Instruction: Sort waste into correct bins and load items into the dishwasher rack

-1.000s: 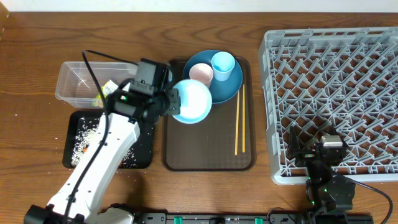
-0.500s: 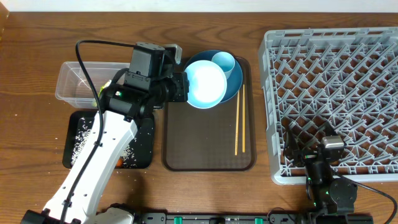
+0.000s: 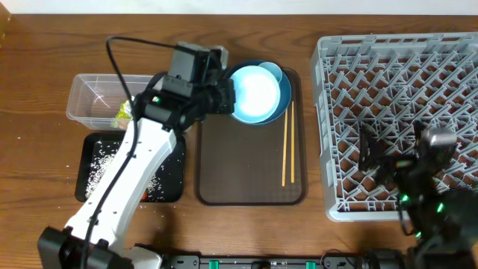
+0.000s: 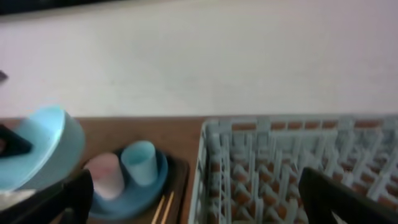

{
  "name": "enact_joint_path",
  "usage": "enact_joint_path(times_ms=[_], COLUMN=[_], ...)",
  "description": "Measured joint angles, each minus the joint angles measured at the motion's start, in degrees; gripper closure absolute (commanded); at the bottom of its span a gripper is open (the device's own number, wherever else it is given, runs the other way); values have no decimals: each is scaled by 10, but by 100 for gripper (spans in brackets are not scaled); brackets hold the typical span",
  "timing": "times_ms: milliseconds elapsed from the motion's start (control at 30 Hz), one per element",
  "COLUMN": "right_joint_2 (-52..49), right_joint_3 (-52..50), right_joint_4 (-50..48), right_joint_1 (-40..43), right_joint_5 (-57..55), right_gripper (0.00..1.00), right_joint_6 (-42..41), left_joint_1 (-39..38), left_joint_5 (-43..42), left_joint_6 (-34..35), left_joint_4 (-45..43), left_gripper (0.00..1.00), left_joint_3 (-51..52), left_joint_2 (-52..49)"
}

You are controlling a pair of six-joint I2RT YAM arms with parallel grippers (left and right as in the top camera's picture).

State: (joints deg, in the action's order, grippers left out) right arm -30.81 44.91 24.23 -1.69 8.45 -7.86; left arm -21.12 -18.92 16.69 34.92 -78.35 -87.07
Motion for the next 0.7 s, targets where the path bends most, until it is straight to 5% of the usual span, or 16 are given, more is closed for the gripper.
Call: enact_joint_path(times_ms=[200,333,433,500,700], right_joint_2=[-207,-268,-284,-293,-356], right_joint_3=[245,325,339,341,342], right_joint_4=[182,219,212,214,227], right_joint_1=[-5,-5,-5,-14,-100], right_joint_5=[24,56,106,113,55], right_gripper=[1,3,42,59,56], right_joint_6=[-3,-6,-9,-14,-26], left_joint_1=[-23,-23,-23,-23,-23], left_joint_5=[39,58,66,70,80], left_joint_6=[0,0,0,0,0], left_joint_4=[11,13,13,13,26], left_gripper=[94,94,94,94,94], left_joint_3=[-39,-40,-40,-40,-40], left_joint_2=[-32,-39,-40,-40,-40])
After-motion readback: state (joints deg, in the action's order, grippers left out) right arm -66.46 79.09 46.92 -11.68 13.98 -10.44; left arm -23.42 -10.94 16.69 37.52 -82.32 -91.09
